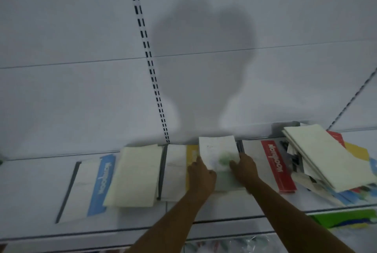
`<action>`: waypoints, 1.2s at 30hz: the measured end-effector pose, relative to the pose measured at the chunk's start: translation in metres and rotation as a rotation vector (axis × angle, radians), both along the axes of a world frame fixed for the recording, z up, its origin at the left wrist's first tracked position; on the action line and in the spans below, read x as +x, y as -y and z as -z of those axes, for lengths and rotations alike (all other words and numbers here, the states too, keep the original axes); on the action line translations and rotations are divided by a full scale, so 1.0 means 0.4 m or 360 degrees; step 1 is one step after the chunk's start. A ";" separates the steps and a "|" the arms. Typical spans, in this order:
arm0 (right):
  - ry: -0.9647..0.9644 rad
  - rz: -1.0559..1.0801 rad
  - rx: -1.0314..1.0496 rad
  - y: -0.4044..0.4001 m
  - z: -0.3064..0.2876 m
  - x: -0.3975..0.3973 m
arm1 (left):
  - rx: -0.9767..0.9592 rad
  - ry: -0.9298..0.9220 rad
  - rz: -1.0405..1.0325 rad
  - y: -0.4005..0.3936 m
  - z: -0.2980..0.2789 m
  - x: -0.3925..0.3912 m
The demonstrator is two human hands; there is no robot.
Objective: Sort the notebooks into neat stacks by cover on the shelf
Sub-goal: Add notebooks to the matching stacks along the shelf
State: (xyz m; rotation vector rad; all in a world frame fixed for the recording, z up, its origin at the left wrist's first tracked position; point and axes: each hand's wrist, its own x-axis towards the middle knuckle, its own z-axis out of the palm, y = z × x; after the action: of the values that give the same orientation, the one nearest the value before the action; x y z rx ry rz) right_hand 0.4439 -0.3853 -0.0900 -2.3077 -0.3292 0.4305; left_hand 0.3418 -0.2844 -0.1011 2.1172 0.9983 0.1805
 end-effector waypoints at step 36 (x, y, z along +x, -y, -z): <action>0.0586 -0.0204 -0.0023 0.210 -0.214 0.189 | 0.0398 -0.0201 -0.0049 0.191 -0.093 0.142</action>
State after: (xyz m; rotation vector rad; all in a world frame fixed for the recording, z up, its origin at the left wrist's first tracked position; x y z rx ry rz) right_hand 0.5195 -0.4694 -0.0043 -2.3830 -0.6582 0.0654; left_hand 0.3987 -0.3608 -0.0639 2.3647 1.1319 0.1975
